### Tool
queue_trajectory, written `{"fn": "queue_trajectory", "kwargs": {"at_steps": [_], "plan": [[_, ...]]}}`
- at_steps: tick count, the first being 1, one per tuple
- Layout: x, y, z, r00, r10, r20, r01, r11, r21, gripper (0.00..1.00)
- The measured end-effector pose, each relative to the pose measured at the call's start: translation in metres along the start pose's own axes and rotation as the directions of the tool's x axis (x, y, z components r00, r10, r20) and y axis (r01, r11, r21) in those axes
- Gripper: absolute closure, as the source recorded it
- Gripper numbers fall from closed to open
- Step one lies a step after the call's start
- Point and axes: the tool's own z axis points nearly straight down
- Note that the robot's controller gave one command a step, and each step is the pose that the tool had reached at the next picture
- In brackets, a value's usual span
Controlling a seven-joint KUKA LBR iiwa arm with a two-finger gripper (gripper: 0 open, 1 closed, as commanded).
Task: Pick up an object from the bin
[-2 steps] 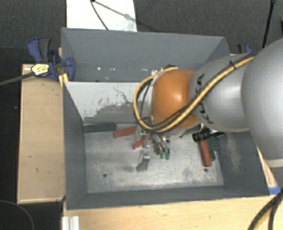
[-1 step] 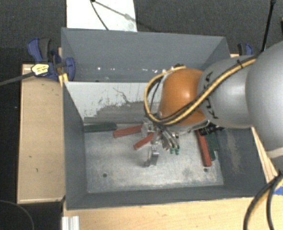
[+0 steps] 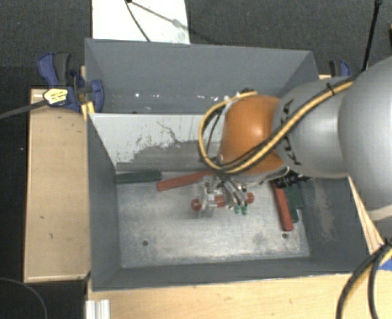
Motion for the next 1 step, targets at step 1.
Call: {"fn": "queue_trajectory", "kwargs": {"at_steps": [1], "plan": [[0.0075,-0.0083,-0.1393,0.995,0.101,0.006,-0.101,0.995,-0.001,1.00]]}}
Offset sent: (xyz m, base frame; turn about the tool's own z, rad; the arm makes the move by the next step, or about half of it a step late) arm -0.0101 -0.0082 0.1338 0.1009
